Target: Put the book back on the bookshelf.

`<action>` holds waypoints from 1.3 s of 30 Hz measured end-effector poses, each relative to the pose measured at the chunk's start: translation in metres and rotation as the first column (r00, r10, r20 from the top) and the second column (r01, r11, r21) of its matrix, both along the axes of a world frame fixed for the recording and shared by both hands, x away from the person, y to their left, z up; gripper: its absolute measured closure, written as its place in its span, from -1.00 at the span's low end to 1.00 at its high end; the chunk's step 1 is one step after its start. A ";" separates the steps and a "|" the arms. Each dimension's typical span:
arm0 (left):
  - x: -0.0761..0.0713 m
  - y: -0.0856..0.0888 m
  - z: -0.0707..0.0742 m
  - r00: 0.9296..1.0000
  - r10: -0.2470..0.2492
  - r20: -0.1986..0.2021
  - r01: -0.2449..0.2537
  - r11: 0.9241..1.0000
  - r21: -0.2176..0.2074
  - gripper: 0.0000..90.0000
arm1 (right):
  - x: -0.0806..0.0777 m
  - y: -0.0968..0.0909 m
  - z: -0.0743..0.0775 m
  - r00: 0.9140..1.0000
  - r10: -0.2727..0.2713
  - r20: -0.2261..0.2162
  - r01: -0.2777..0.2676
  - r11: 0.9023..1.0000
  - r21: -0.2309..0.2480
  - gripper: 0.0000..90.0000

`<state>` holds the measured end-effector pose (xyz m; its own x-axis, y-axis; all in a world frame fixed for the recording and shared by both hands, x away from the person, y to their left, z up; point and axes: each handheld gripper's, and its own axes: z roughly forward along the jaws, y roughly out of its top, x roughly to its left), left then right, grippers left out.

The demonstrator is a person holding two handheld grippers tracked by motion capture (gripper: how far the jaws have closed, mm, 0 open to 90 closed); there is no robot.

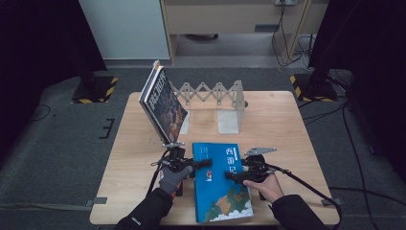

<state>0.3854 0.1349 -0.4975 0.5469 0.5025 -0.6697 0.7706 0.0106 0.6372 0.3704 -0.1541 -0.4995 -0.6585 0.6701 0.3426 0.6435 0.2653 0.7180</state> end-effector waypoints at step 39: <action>-0.013 0.014 0.089 0.977 -0.015 0.214 0.013 1.000 0.010 0.37 | 0.007 -0.047 0.025 0.981 -0.150 0.120 0.129 0.977 0.167 -0.68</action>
